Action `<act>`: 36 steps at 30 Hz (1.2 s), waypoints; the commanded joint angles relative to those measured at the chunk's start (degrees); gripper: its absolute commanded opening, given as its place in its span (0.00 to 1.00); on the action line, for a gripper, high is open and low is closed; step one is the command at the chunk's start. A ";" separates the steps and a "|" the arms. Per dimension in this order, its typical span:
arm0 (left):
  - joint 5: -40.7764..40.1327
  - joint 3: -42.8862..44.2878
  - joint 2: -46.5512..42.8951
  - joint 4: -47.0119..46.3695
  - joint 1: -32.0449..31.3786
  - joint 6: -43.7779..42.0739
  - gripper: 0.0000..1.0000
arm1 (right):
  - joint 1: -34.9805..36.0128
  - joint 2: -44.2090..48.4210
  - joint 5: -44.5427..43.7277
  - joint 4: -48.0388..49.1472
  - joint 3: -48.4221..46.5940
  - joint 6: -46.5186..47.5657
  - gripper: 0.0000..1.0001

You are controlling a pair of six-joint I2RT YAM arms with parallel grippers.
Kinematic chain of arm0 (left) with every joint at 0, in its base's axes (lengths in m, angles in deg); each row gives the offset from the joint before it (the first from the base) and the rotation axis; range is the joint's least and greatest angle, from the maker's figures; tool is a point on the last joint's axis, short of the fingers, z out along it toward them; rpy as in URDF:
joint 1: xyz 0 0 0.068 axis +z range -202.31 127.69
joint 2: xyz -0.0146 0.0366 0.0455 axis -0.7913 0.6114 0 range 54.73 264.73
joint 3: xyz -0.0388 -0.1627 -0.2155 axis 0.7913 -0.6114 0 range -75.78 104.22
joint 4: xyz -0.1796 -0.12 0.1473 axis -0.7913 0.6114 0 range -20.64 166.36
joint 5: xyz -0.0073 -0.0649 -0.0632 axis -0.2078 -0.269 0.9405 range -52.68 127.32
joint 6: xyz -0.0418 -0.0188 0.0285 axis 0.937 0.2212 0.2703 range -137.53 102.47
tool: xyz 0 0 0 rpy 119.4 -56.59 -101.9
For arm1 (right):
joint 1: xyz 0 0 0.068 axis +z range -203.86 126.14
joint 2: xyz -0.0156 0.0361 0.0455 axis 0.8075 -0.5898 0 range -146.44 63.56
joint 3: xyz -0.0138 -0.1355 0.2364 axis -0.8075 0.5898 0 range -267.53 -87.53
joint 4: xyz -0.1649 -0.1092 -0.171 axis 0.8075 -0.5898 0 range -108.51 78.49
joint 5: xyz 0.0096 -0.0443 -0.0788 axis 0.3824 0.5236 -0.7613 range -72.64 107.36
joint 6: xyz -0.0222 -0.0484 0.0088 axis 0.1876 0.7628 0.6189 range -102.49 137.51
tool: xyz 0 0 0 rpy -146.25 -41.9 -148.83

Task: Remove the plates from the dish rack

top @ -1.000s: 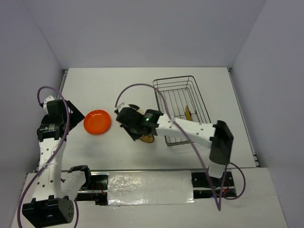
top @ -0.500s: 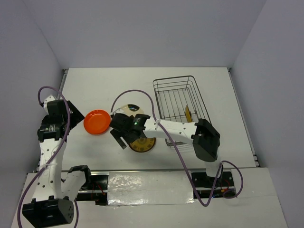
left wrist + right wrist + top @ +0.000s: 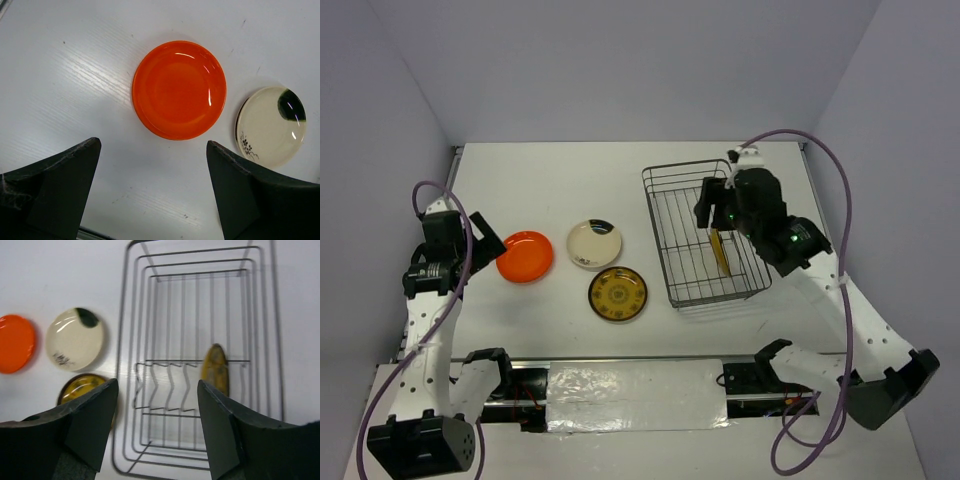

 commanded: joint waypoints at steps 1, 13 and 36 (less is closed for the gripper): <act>2.49 -0.01 -0.02 -2.78 -0.48 -1.58 0.99 | -8.44 -1.77 5.39 -1.91 2.98 5.69 0.71; 2.06 0.08 -0.01 -2.70 -2.24 -1.49 0.99 | -15.31 -9.95 11.64 1.24 9.92 8.16 0.47; -1.11 0.34 -0.72 -1.56 -3.30 0.17 0.99 | -10.76 0.68 26.29 -4.38 -7.56 8.43 0.00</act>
